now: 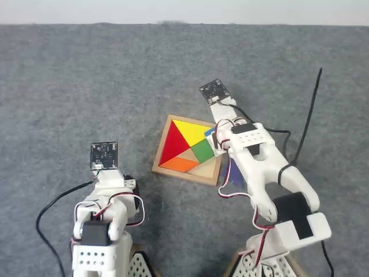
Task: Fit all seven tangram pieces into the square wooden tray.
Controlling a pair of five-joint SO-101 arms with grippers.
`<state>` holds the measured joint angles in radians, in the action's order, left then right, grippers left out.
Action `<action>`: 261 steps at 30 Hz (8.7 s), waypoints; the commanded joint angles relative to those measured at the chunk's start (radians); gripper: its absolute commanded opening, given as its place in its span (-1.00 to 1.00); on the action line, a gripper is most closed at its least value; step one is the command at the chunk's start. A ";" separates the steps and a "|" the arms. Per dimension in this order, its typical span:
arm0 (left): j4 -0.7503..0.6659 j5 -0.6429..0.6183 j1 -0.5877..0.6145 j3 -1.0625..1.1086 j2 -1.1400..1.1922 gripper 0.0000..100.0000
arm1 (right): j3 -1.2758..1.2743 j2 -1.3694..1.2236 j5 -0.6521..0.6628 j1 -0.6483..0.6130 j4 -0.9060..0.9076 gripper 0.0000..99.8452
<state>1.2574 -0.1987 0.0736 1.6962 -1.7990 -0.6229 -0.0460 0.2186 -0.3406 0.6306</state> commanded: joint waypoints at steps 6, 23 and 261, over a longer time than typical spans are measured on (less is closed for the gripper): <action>0.005 0.015 0.006 -0.013 -0.020 -0.97 | 0.015 0.203 -0.014 -0.027 0.013 -0.99; 0.005 0.015 0.006 -0.013 -0.020 -0.97 | 0.002 0.019 -0.005 -0.033 0.004 -0.99; 0.005 0.015 0.006 -0.013 -0.020 -0.97 | 0.172 0.051 -0.081 -0.156 0.346 -0.71</action>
<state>1.2574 -0.1987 0.0736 1.6962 -1.7990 -0.5109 -0.0153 0.1496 -0.4695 0.9881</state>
